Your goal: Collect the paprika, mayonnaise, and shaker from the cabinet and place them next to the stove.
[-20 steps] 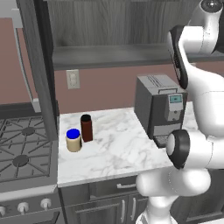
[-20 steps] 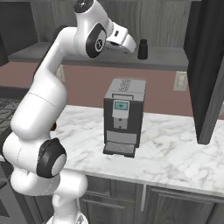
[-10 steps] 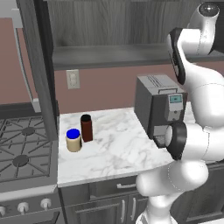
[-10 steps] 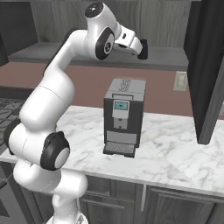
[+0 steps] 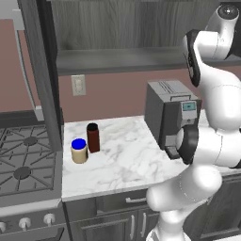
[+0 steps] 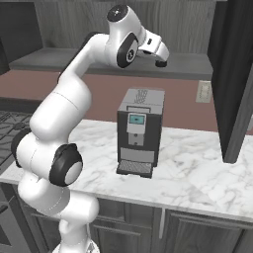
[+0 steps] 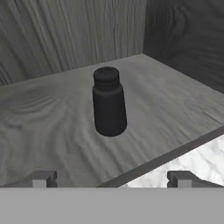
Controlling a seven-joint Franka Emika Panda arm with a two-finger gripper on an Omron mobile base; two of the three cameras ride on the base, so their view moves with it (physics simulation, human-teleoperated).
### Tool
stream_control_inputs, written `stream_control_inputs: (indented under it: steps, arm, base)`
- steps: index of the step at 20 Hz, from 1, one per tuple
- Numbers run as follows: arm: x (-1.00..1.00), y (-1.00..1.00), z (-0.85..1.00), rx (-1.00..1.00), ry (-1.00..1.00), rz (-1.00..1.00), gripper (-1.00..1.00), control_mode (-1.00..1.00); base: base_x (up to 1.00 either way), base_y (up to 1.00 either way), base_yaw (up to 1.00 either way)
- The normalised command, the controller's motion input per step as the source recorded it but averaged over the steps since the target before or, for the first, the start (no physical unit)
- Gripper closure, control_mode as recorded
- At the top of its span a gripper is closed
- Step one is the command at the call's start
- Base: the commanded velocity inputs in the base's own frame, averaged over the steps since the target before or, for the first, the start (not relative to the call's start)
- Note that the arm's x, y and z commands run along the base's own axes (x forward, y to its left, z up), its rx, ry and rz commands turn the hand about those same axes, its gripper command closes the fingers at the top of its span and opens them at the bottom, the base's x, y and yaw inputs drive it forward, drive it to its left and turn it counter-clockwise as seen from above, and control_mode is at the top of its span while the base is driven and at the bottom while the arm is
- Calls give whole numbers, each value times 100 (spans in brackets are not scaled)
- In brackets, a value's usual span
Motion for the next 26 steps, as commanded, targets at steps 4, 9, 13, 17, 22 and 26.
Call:
stream_control_inputs:
  steps: [4, 9, 13, 17, 22, 26]
  arm:
    - [27, -8, 0, 0, 0, 0, -100, -100]
    - [25, -6, 0, 0, 0, 0, -100, -100]
    - [15, -12, 0, 0, 0, 0, -100, -100]
    - [8, -11, 0, 0, 0, 0, -100, -100]
    - [7, -9, 0, 0, 0, 0, -100, -100]
    - [10, -3, -1, 0, 0, 0, -100, -100]
  base:
    - [0, 0, 0]
    - [0, 0, 0]
    - [0, 0, 0]
    - [0, 0, 0]
    - [0, 0, 0]
    - [0, 0, 0]
